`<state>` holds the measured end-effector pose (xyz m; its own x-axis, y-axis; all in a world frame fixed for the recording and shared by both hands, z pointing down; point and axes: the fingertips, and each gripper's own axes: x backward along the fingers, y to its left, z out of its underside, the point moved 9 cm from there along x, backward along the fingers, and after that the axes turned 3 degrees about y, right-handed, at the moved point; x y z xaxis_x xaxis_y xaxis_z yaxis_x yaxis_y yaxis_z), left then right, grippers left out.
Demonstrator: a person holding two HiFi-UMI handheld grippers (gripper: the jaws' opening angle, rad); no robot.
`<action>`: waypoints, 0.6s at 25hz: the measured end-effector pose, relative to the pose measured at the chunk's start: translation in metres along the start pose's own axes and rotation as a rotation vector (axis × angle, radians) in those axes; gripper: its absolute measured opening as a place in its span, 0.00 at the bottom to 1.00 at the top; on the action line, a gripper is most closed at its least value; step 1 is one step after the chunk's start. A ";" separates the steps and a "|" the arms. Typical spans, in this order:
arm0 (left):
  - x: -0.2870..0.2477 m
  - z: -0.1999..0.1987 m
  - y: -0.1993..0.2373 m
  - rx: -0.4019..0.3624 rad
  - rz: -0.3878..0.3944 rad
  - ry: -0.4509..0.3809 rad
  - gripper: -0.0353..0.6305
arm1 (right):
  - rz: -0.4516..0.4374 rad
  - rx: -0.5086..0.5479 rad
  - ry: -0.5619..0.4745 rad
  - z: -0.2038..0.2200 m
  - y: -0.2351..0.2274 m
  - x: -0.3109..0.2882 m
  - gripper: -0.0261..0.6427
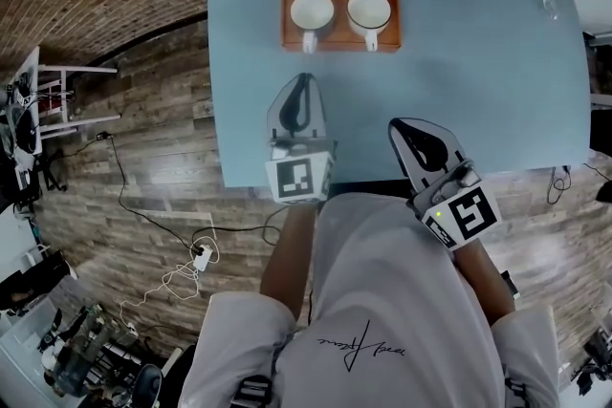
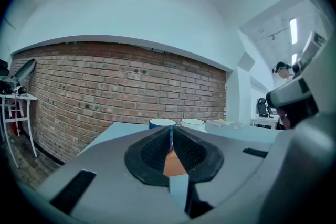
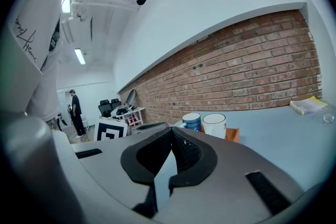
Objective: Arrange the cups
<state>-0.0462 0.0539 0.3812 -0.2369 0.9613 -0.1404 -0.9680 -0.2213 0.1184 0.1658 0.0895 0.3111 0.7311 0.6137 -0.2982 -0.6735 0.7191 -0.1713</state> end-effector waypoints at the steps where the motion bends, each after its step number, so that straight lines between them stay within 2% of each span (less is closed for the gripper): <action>1: 0.001 -0.002 -0.001 0.005 0.001 0.007 0.09 | -0.003 0.004 -0.004 -0.001 0.001 -0.002 0.07; 6: 0.010 -0.012 -0.001 0.007 0.007 0.076 0.07 | 0.014 0.003 -0.020 -0.007 0.004 -0.007 0.07; 9: 0.015 -0.020 -0.002 0.024 0.043 0.087 0.07 | 0.040 -0.001 -0.019 -0.010 0.002 -0.009 0.07; 15: 0.023 -0.039 -0.010 0.005 0.127 0.106 0.07 | 0.116 -0.002 -0.008 -0.016 0.003 -0.013 0.07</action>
<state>-0.0450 0.0720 0.3387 -0.3647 0.9031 -0.2268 -0.9294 -0.3385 0.1469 0.1524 0.0780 0.2995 0.6491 0.6952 -0.3088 -0.7537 0.6425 -0.1381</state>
